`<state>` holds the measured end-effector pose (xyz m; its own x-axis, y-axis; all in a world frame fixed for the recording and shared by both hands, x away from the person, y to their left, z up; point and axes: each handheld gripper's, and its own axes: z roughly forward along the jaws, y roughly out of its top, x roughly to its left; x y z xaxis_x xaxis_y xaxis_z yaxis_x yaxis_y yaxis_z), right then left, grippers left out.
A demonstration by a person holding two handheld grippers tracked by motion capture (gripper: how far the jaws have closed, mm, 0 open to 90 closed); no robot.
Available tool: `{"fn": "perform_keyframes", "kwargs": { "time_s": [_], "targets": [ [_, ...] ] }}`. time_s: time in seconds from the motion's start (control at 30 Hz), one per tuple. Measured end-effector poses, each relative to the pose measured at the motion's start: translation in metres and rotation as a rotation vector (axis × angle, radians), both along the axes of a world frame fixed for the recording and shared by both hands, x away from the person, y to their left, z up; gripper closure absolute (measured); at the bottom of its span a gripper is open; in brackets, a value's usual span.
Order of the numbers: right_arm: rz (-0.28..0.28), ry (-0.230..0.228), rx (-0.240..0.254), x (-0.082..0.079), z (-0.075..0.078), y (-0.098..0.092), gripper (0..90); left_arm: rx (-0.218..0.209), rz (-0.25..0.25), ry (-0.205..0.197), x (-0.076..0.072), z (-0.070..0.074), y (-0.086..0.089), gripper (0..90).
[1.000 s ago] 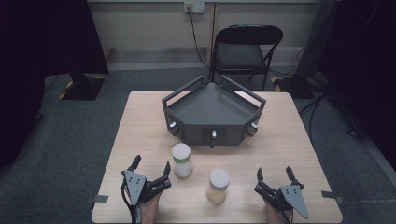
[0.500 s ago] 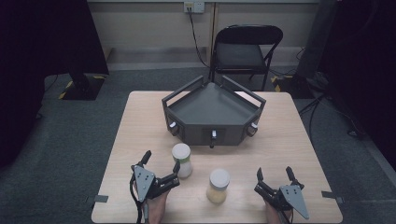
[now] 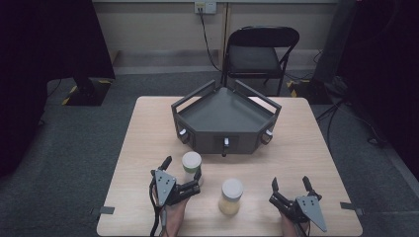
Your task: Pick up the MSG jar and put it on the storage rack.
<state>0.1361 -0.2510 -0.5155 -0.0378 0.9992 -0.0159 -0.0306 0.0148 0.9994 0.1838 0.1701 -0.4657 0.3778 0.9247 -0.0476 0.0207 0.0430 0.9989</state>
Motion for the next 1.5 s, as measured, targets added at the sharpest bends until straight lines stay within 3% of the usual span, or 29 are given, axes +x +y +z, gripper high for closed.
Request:
{"fn": "perform_keyframes", "kwargs": {
  "time_s": [0.33,0.4,0.73,0.9,1.13,1.5],
  "targets": [
    [0.000,0.000,0.000,0.000,0.000,0.000,1.3,-0.023,-0.027,0.070,0.014,-0.005,-0.003,5.0],
    [0.000,0.000,0.000,0.000,0.000,0.000,1.2,-0.044,-0.052,0.055,0.015,-0.010,0.000,7.3],
    [0.000,0.000,0.000,0.000,0.000,0.000,1.3,-0.004,-0.046,0.065,0.018,-0.012,-0.004,15.7],
    [0.000,0.000,0.000,0.000,0.000,0.000,1.2,-0.014,-0.046,0.072,0.021,-0.013,-0.006,19.2],
    [0.000,0.000,0.000,0.000,0.000,0.000,1.3,0.002,-0.036,0.069,0.022,-0.014,-0.009,33.2],
    [0.000,0.000,0.000,0.000,0.000,0.000,1.2,0.005,-0.028,0.058,0.021,-0.016,-0.011,33.8]
  ]
}}
